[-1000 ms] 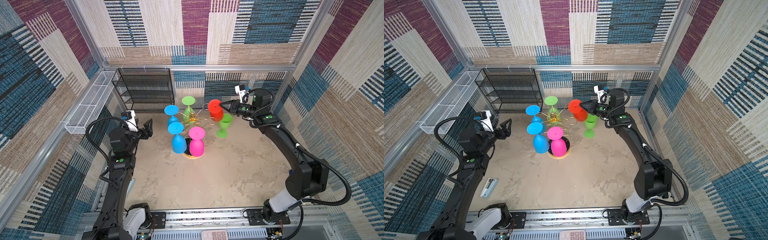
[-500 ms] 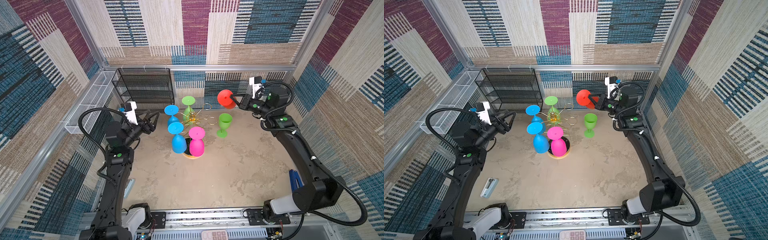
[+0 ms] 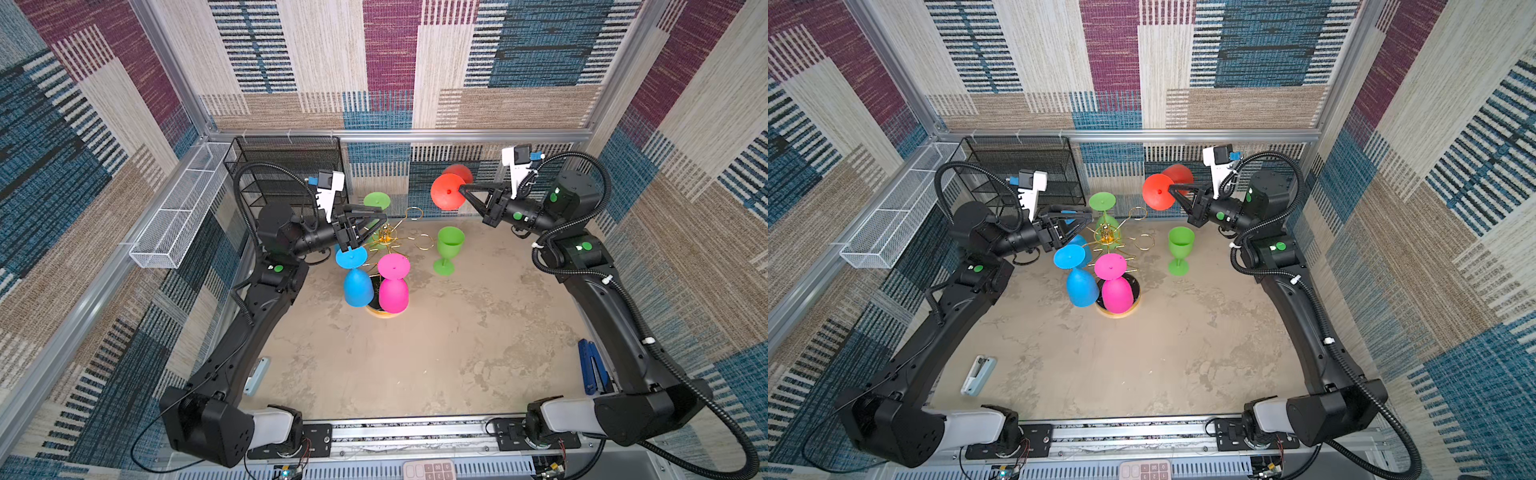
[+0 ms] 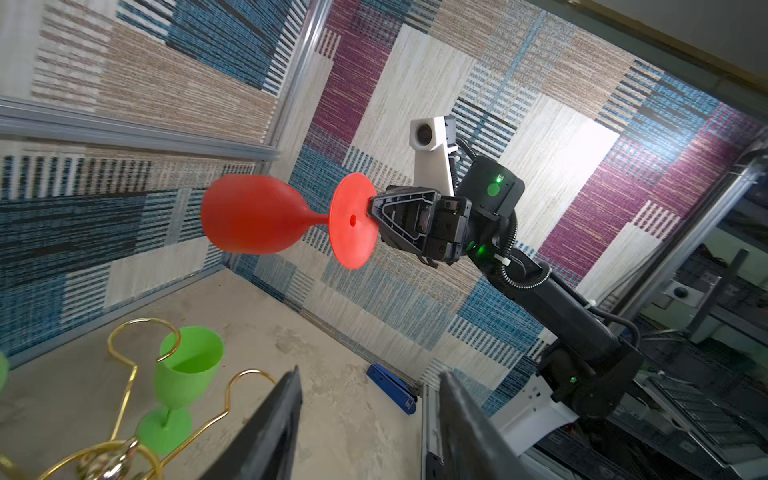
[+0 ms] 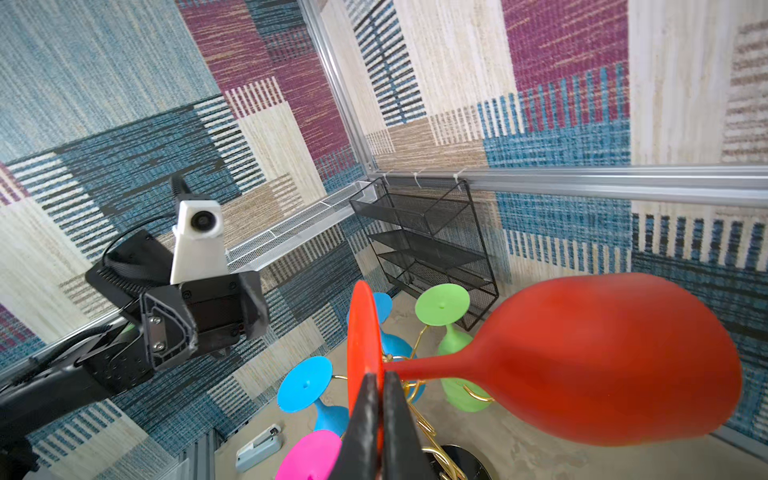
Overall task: Take the wine glass off the wine glass rack
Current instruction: 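Bring the red glass toward the left gripper while the left gripper reaches to grasp it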
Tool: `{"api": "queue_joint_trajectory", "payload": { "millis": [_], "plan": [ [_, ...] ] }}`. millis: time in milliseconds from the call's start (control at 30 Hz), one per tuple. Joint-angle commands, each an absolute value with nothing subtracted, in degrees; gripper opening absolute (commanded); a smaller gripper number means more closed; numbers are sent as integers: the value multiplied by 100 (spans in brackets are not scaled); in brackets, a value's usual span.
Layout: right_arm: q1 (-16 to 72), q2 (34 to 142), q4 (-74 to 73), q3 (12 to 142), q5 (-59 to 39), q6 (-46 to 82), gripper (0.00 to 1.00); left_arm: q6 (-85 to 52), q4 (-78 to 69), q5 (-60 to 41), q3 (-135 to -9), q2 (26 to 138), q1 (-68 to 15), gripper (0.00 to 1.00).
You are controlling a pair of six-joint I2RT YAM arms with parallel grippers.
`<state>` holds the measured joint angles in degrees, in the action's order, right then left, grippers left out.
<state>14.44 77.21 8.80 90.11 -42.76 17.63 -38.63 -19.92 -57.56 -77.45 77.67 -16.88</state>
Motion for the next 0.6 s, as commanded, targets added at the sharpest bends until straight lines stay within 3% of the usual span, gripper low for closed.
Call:
{"api": "queue_joint_trajectory", "payload": {
  "millis": [0, 567],
  "plan": [
    [1660, 7622, 739, 9054, -4394, 1345, 0, -3998, -2160, -5922, -8045, 8003, -1911, 54],
    [2228, 7654, 624, 8913, -4500, 1417, 0, -4379, -2828, -5861, -8481, 8777, -2381, 45]
  ]
}}
